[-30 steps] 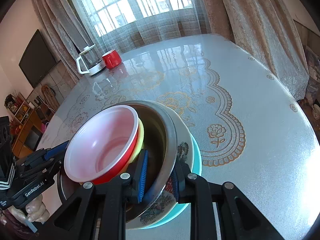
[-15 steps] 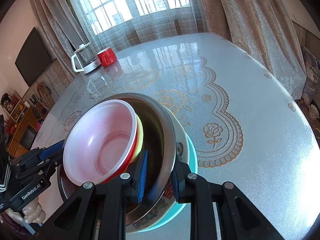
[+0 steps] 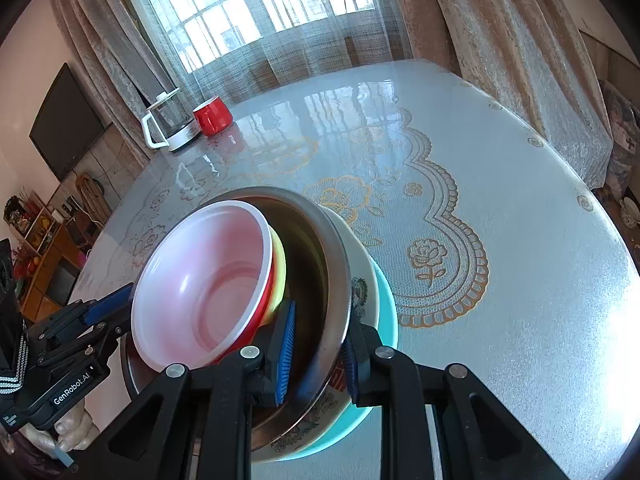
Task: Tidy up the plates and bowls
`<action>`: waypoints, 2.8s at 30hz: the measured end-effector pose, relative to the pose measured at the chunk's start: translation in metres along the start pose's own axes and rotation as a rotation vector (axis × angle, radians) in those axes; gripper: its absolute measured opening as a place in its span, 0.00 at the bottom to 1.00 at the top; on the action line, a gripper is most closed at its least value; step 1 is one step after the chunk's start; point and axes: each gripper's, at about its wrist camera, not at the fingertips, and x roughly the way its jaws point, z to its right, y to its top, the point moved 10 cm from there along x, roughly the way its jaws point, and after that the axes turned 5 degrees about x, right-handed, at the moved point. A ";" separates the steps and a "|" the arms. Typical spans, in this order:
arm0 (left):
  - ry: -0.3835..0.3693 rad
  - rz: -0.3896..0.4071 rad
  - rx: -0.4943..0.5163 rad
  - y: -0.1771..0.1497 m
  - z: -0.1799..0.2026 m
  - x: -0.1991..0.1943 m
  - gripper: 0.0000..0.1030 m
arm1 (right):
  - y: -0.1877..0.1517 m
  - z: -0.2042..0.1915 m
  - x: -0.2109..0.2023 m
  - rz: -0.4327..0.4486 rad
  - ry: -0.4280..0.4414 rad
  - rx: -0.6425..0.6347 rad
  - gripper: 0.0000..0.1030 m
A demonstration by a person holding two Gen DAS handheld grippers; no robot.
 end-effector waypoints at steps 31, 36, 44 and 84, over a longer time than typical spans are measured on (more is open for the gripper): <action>-0.005 -0.026 -0.039 -0.011 0.006 -0.009 0.28 | -0.011 0.000 -0.010 0.002 0.009 0.024 0.18; -0.002 -0.021 -0.038 -0.013 0.008 -0.014 0.28 | -0.012 0.000 -0.012 0.001 0.018 0.036 0.20; 0.024 -0.017 -0.036 -0.015 0.008 -0.020 0.30 | -0.015 0.000 -0.014 -0.002 0.019 0.043 0.20; 0.072 0.007 -0.082 -0.025 -0.004 -0.043 0.39 | -0.025 -0.008 -0.027 0.039 -0.024 0.031 0.22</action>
